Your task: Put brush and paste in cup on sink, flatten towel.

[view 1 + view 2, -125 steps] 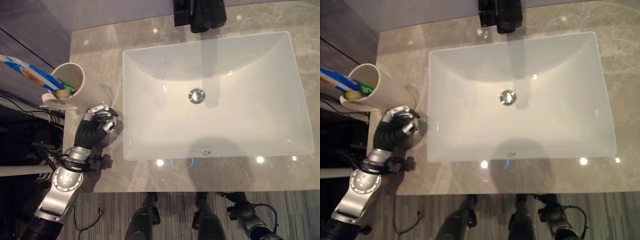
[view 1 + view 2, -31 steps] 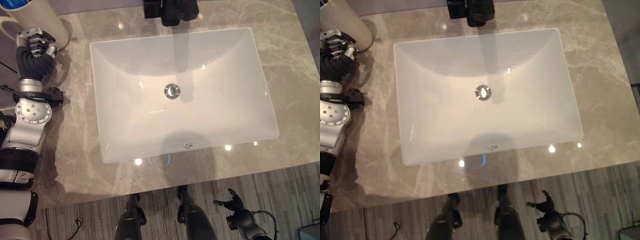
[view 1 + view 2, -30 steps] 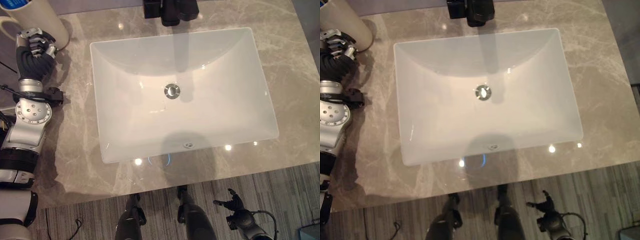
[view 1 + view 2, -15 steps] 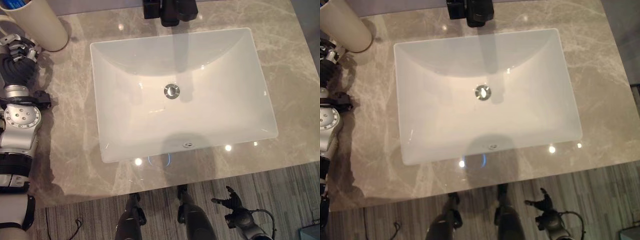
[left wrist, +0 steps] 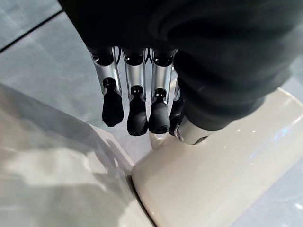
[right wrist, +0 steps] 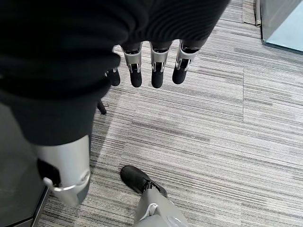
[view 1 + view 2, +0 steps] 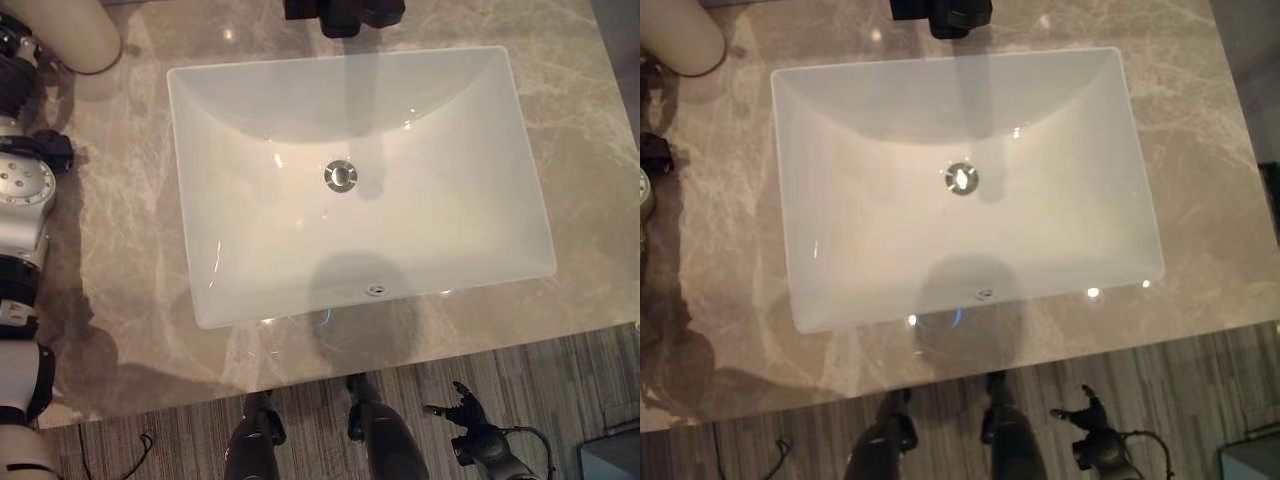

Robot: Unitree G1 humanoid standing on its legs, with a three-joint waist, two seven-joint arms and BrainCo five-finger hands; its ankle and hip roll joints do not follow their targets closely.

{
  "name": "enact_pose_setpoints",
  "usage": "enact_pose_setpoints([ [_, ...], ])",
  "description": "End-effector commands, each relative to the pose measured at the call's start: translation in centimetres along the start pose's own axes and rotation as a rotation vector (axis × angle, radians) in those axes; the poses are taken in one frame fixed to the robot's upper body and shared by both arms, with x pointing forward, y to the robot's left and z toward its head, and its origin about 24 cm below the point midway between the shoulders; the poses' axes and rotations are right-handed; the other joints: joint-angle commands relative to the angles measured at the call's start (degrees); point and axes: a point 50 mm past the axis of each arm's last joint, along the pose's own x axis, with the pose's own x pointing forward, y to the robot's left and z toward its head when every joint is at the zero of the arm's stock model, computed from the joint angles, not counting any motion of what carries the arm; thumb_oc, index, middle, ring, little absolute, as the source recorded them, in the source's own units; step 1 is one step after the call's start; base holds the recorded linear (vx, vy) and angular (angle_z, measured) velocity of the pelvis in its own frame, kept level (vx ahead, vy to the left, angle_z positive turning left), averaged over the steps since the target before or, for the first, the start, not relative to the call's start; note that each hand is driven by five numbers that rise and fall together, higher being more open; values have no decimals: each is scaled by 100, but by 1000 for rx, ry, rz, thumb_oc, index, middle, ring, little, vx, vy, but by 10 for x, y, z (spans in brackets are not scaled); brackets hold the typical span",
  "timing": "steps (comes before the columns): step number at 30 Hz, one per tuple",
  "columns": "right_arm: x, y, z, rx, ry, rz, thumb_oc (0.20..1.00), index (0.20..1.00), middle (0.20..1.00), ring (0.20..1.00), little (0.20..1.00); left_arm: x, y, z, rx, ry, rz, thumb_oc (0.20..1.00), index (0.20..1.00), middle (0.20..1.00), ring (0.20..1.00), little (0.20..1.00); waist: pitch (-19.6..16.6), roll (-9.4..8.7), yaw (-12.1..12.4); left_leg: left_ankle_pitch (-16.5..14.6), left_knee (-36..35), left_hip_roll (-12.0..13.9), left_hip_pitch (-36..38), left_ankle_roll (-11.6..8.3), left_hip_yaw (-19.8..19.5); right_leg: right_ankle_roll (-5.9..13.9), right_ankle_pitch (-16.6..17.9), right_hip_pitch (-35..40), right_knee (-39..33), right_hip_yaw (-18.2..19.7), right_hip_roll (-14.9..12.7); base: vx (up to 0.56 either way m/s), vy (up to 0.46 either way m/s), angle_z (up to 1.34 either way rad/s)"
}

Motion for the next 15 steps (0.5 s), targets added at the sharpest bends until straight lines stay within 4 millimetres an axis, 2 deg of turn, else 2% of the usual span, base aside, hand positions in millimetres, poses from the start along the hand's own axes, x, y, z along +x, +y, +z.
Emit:
enact_pose_setpoints([
  [1,-3,-2,-3,17,-14,0,1000,1000,1000,1000,1000,4,7,-1,74,-14,16,200,200,200,200,200,-52,-178,-85,-222,26,192,397,-425,39,593,351,-133,-7,335,-456,13,9,-6],
  [8,-2,-4,6,15,-64,4,1000,1000,1000,1000,1000,7,-2,7,101,-47,-18,200,200,200,200,200,-52,-181,-131,-224,26,216,387,-431,86,593,353,-196,-7,395,-436,9,4,-3],
  [14,-3,-6,5,5,-71,3,1000,1000,1000,1000,1000,8,-10,14,161,-91,-64,200,200,200,200,200,-69,-174,-170,-225,26,228,366,-429,96,592,370,-249,-7,439,-417,15,2,0],
  [15,-3,-6,5,4,-71,3,1000,1000,1000,1000,1000,8,-13,15,166,-98,-74,200,200,200,200,200,-96,-151,-171,-365,26,248,429,-482,47,650,260,-187,-7,463,-405,6,0,-4],
])
